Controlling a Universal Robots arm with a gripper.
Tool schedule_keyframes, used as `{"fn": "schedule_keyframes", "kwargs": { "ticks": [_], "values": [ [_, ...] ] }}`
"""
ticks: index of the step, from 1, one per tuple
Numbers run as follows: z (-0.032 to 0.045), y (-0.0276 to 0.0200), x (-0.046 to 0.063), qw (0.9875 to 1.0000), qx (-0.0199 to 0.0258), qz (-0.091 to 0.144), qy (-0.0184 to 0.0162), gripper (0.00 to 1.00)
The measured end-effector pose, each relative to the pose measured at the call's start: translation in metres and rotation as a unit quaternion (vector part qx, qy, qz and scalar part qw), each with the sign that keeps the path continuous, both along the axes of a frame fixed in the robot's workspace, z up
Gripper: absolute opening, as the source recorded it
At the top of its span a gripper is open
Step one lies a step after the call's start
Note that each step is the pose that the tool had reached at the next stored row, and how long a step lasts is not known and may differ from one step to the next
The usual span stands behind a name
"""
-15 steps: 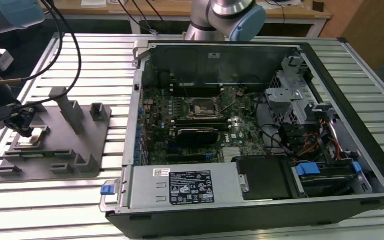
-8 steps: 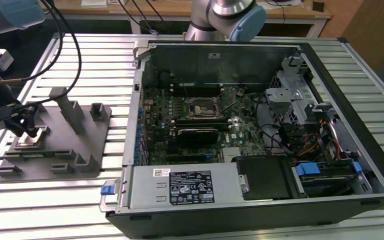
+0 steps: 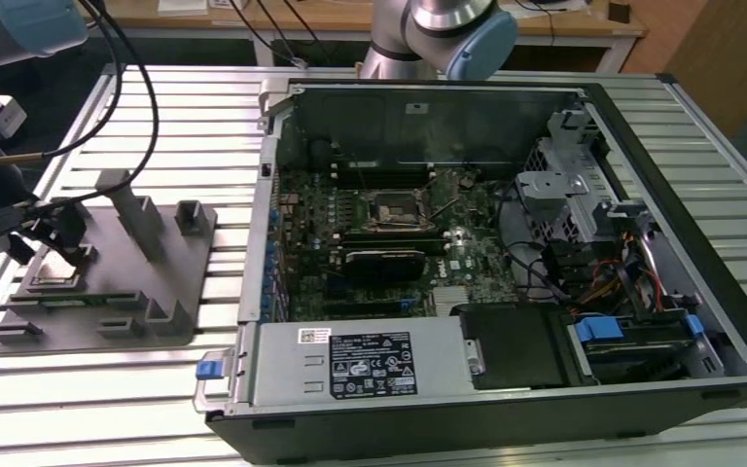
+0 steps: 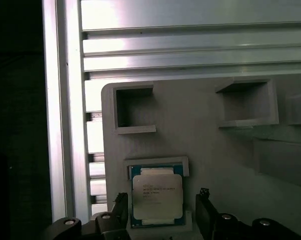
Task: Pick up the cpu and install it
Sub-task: 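Pick up the cpu and move it towards the insertion slot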
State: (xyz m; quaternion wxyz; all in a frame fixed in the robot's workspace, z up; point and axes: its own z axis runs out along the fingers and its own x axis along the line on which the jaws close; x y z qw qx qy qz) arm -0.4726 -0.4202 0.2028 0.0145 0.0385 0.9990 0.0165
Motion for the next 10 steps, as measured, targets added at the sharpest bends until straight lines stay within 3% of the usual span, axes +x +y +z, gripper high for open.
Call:
{"fn": "schedule_keyframes", "kwargs": {
  "ticks": [1,7,10],
  "values": [
    [0.0000,0.0000,0.0000,1.0000,0.0000,0.000,0.0000,0.65],
    [-0.0022,0.0000,0.0000,0.9998,0.0000,0.020,0.0000,0.65],
    [-0.0047,0.0000,0.0000,0.9998,-0.0002,0.019,0.0001,0.65]
  ]
}}
